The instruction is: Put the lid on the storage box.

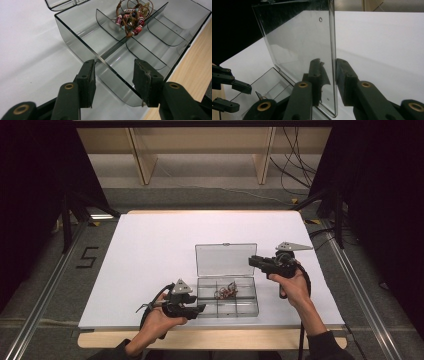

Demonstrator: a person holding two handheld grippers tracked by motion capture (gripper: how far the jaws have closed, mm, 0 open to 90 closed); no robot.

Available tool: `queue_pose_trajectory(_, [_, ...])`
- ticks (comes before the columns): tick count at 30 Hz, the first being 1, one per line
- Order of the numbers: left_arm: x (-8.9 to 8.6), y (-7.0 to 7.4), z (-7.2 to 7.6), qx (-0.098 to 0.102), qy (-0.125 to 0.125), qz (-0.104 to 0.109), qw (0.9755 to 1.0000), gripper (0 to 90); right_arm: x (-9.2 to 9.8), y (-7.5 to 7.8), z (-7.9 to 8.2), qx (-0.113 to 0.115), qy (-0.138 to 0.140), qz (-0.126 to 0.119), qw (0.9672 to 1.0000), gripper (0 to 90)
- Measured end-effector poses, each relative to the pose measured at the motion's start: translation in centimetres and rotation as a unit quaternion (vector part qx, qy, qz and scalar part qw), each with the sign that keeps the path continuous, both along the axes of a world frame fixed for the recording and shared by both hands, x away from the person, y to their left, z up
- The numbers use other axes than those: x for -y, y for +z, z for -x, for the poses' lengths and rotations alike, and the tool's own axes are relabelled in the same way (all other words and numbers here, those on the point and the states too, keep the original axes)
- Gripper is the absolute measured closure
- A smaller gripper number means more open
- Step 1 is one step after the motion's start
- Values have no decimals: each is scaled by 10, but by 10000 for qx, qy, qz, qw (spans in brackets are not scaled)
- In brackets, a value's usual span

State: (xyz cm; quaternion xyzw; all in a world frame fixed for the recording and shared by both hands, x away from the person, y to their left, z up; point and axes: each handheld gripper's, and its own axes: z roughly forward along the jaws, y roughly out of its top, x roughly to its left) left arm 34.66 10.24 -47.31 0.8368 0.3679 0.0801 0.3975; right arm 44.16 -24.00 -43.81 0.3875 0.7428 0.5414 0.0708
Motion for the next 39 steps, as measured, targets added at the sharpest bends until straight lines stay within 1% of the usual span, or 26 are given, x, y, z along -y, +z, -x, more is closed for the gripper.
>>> queue_pose_trajectory(3, [0, 0, 0, -20, -6, 41, 10000, 526, 1, 2, 2, 92, -11, 90, 9999, 752])
queue_pose_trajectory(4, [0, 0, 0, -7, 15, 46, 10000, 525, 0, 2, 3, -29, 18, 28, 10000, 752])
queue_pose_trajectory(5, [-1, 0, 0, -14, -27, 26, 10000, 522, 1, 2, 2, 117, -14, 118, 9999, 752])
queue_pose_trajectory(8, [-1, 1, 1, -47, 18, 115, 9999, 498, 2, 4, 4, 25, 32, -4, 10000, 752])
queue_pose_trajectory(9, [-1, 2, 1, -32, 19, 132, 9999, 496, 3, 5, 5, 124, 24, 38, 9999, 752])
queue_pose_trajectory(10, [-3, 3, 1, -30, 11, 146, 9999, 490, 3, 6, 6, 67, 19, 22, 10000, 752])
queue_pose_trajectory(11, [-4, 5, 1, -16, 23, 181, 9998, 479, 3, 7, 6, 204, 16, 56, 9998, 751])
queue_pose_trajectory(13, [-6, 7, 2, 20, 117, 251, 9996, 450, 3, 8, 8, 168, 44, 50, 9998, 747])
queue_pose_trajectory(14, [-8, 8, 2, 63, 78, 257, 9996, 450, 3, 9, 8, 249, 49, 34, 9997, 746])
queue_pose_trajectory(15, [-10, 10, 2, 61, 92, 283, 9995, 448, 4, 10, 9, 210, 65, 70, 9997, 746])
queue_pose_trajectory(16, [-12, 11, 3, 47, 98, 332, 9994, 444, 2, 11, 13, -29, 4, -64, 10000, 746])
queue_pose_trajectory(17, [-14, 13, 3, 52, 117, 389, 9992, 439, 3, 11, 12, 145, 28, -32, 9999, 746])
queue_pose_trajectory(18, [-16, 15, 3, 48, 112, 389, 9992, 433, 4, 12, 13, 131, 69, 6, 9999, 745])
queue_pose_trajectory(19, [-17, 16, 4, 65, 131, 426, 9990, 434, 5, 11, 11, 336, 78, 101, 9994, 744])
queue_pose_trajectory(21, [-19, 18, 7, 38, 143, 514, 9986, 427, 4, 12, 14, 303, 71, 47, 9995, 744])
queue_pose_trajectory(22, [-20, 18, 8, 17, 142, 529, 9985, 417, 3, 13, 17, 98, 68, -57, 9999, 744])
queue_pose_trajectory(24, [-22, 20, 10, 61, 64, 477, 9988, 410, 4, 14, 18, 99, 43, -34, 9999, 743])
queue_pose_trajectory(25, [-21, 19, 11, 46, 115, 560, 9984, 407, 5, 13, 15, 257, 76, 40, 9996, 743])
queue_pose_trajectory(26, [-22, 19, 12, 64, 108, 562, 9983, 402, 4, 15, 19, 58, 56, -37, 10000, 742])
queue_pose_trajectory(29, [-27, 19, 15, 110, 137, 578, 9982, 397, 6, 15, 17, 338, 68, 71, 9994, 737])
queue_pose_trajectory(32, [-34, 18, 18, 80, 107, 580, 9982, 392, 4, 16, 19, 230, 92, 26, 9997, 735])
queue_pose_trajectory(33, [-35, 16, 19, 83, 148, 636, 9978, 392, 4, 15, 19, 252, 118, -8, 9996, 735])
queue_pose_trajectory(35, [-38, 15, 22, -4, 190, 587, 9981, 392, 5, 16, 19, 292, 101, 47, 9995, 734])
queue_pose_trajectory(36, [-39, 14, 23, 47, 214, 615, 9979, 392, 5, 15, 19, 380, 83, 79, 9992, 733])
queue_pose_trajectory(38, [-42, 13, 24, 47, 165, 537, 9984, 395, 5, 16, 21, 291, 109, 43, 9995, 731])
queue_pose_trajectory(39, [-43, 11, 25, 33, 161, 580, 9982, 394, 5, 17, 21, 313, 98, 52, 9994, 730])
